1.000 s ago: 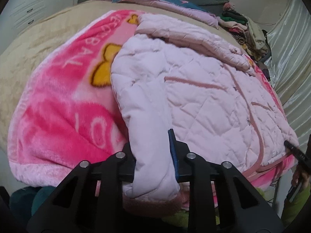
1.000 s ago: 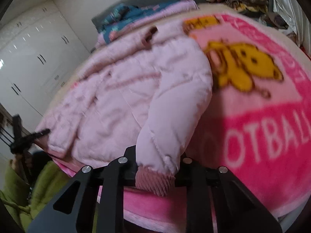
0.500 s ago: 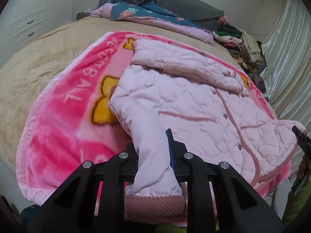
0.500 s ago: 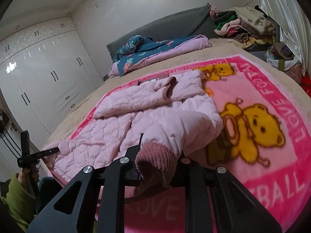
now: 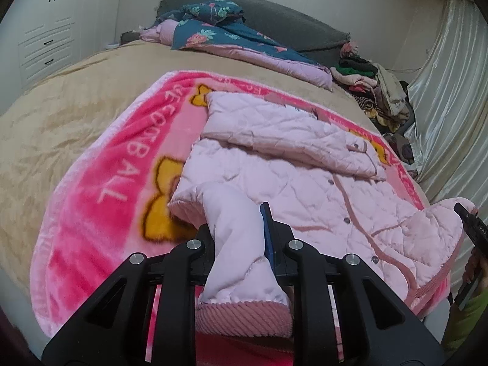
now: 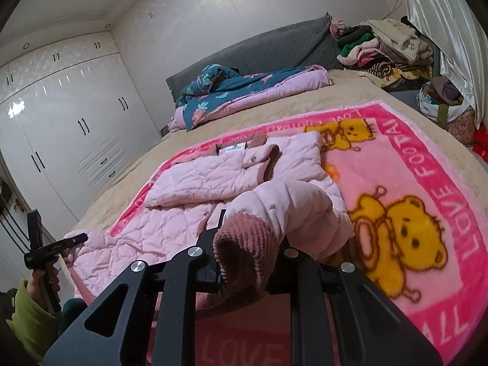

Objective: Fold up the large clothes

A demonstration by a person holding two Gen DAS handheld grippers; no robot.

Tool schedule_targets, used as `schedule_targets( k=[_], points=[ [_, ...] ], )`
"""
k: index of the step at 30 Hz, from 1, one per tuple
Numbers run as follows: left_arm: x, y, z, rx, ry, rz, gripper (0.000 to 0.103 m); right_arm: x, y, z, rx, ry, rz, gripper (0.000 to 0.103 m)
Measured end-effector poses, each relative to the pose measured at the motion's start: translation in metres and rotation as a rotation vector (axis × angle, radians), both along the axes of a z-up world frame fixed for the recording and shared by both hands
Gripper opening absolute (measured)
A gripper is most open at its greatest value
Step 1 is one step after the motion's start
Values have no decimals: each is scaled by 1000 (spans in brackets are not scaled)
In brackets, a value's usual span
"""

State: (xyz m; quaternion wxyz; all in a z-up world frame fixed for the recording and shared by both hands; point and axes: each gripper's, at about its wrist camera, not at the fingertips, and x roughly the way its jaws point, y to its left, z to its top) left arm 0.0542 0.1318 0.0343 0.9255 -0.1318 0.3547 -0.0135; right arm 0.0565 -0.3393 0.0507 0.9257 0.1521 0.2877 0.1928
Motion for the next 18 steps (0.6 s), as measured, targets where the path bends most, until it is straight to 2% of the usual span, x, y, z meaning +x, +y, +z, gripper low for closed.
schedule_targets(
  k=[18],
  points=[
    [31, 5, 54, 20, -94, -13, 13, 29, 0, 52, 6, -97, -36, 17]
  ],
)
